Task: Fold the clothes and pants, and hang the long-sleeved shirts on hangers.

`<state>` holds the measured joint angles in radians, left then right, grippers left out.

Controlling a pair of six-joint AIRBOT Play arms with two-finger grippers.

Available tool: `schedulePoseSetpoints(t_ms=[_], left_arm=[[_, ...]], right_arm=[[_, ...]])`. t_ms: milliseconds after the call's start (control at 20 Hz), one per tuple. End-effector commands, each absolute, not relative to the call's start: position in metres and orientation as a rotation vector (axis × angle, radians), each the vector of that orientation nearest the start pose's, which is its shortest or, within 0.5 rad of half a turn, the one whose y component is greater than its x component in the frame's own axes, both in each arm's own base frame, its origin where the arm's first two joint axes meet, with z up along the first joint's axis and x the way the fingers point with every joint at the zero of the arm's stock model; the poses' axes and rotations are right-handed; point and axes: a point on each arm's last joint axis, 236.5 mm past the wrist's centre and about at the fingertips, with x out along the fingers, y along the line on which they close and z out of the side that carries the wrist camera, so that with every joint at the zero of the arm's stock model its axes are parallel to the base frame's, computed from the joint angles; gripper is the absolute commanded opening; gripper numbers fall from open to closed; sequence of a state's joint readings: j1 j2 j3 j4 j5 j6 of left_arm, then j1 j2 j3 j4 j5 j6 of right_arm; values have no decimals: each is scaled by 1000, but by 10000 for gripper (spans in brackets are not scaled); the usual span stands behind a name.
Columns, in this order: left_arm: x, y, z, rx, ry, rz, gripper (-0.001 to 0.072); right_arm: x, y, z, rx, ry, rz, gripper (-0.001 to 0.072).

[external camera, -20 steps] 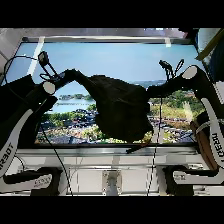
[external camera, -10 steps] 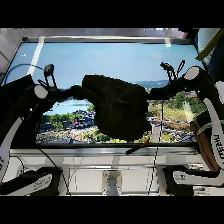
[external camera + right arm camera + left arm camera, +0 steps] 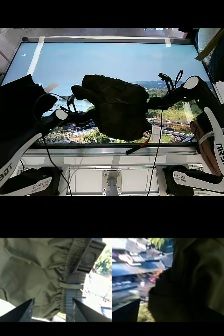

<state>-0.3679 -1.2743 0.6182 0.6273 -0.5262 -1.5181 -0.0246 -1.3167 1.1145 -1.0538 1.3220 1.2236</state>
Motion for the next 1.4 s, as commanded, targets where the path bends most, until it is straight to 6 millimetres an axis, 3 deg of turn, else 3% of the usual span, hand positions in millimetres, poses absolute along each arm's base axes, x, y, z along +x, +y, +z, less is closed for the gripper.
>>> schedulePoseSetpoints(t_ms=[0, 50, 100, 200, 400, 550, 750, 850, 1100, 1350], left_arm=[[308, -243, -106, -874, 1288, -207, 520], [309, -244, -106, -877, 1285, -208, 294], [311, -244, -104, -863, 1274, -225, 7], [323, -244, -82, -831, 1207, -284, 13], [336, -232, 3, -698, 971, -444, 10], [323, -224, 34, -646, 928, -472, 10], [304, -221, 25, -575, 1000, -484, 11], [298, -220, 18, -540, 1030, -491, 10], [274, -205, -7, -434, 1164, -451, 10], [241, -149, -41, -243, 1350, -252, 11]], right_arm=[[336, 108, 6, 223, 1383, 542, 525], [335, 107, 8, 220, 1378, 542, 525], [335, 107, 10, 214, 1372, 543, 524], [331, 105, 15, 197, 1368, 545, 524], [310, 94, 17, 135, 1425, 538, 514], [291, 97, -14, 187, 1457, 513, 515], [242, 142, -66, 524, 1531, 543, 516], [233, 156, -79, 637, 1505, 548, 516], [244, 146, -84, 555, 1467, 533, 515], [258, 132, -75, 429, 1446, 537, 515]])
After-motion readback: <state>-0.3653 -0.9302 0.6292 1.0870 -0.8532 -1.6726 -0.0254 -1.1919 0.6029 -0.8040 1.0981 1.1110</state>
